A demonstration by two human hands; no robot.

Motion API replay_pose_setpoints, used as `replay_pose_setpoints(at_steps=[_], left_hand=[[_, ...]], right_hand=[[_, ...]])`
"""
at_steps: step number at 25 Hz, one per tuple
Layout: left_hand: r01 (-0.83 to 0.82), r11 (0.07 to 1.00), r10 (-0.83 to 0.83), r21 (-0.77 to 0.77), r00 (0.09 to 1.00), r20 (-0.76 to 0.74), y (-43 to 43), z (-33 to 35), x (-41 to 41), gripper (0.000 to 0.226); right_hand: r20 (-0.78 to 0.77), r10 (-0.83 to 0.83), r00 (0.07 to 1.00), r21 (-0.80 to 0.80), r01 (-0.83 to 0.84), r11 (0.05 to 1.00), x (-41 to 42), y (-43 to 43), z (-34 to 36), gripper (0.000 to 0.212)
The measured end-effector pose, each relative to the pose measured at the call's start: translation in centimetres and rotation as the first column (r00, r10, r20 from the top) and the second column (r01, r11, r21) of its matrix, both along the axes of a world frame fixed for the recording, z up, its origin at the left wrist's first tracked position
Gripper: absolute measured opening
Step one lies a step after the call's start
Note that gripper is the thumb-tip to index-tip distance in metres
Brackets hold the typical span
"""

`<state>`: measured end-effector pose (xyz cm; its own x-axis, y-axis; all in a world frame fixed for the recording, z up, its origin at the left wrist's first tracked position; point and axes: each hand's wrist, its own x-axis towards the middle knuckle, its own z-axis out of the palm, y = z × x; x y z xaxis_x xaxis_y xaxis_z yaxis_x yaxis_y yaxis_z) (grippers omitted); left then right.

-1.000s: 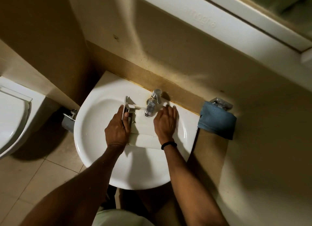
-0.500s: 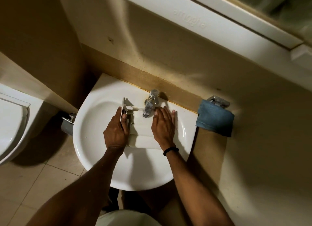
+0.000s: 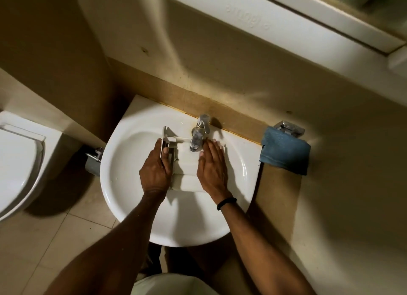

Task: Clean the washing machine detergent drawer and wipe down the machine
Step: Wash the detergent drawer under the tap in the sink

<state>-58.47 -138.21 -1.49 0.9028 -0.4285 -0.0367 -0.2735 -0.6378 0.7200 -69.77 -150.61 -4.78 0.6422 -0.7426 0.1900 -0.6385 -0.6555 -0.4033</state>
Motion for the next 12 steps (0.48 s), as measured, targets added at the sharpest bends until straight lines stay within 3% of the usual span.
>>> replay_pose_setpoints(at_steps=[4, 8, 12], left_hand=[[0.01, 0.999, -0.009, 0.032, 1.0, -0.02, -0.2, 0.3, 0.3, 0.08], [0.027, 0.999, -0.027, 0.023, 0.999, -0.02, 0.3, 0.4, 0.1, 0.074], [0.04, 0.998, -0.04, 0.055, 0.999, -0.002, 0.1, 0.2, 0.6, 0.068]], right_hand=[[-0.003, -0.273, 0.962, 0.097, 0.272, 0.957, 2.5, -1.9, 0.5, 0.051], [-0.082, -0.003, 0.997, -0.028, 0.001, 1.0, -0.6, -0.5, 0.0, 0.049], [-0.054, -0.263, 0.963, 0.118, 0.268, 0.956, 2.5, -0.8, 0.9, 0.053]])
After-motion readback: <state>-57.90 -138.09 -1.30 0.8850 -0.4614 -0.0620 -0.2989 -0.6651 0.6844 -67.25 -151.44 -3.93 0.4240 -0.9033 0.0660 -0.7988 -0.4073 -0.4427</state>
